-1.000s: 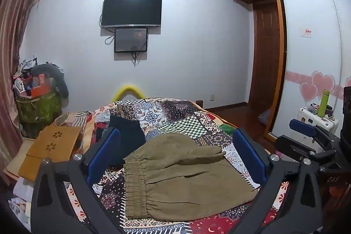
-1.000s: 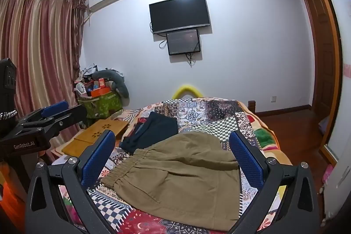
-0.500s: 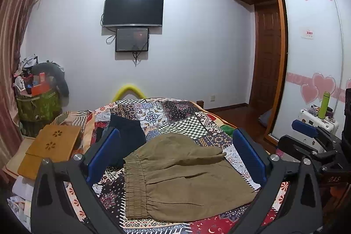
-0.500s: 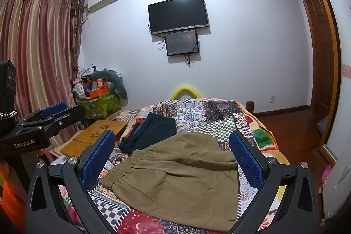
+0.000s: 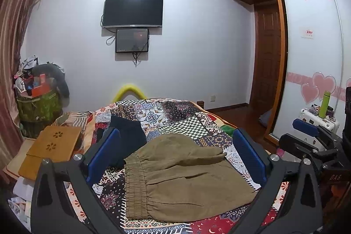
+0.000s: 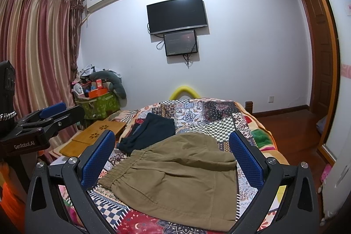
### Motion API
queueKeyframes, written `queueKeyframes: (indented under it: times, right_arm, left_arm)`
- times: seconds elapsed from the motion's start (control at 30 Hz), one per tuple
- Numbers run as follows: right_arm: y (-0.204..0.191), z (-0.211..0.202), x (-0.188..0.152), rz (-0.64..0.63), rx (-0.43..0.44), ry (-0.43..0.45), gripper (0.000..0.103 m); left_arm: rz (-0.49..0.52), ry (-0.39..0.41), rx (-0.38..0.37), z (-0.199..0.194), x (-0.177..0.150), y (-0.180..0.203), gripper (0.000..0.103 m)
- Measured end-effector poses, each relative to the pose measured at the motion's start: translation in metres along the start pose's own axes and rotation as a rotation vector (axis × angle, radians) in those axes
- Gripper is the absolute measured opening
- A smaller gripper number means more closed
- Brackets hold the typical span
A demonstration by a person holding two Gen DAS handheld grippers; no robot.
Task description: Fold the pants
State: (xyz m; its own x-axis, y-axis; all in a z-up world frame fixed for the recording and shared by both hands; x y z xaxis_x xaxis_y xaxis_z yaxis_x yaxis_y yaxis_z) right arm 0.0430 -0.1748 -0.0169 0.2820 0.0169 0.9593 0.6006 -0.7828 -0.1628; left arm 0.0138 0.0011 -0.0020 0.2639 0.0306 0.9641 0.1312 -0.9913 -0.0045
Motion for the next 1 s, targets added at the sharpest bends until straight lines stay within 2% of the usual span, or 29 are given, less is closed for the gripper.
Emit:
queueKeyframes:
  times: [1.0]
  right_arm:
    - [0.0083,0.0005,0.0010,0.005,-0.005,-0.001,0.103]
  left_arm:
    - [0.007,0.009,0.006,0.0000,-0.0007,0.0020,0.103]
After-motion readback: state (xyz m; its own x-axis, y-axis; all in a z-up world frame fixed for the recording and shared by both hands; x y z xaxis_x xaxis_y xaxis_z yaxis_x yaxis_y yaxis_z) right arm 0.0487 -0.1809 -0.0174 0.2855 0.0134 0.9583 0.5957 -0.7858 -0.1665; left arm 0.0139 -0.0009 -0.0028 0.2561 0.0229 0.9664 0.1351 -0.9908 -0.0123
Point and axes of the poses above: each gripper's, at about its wrist camera, not at the fingertips, and z roughly the way its jaws point, y to its right, x to its top, the point moved 1 cm from there along z, roughly the way its jaws point, and after that the axes turned 7 degrees about x, right-handed, at the moved point
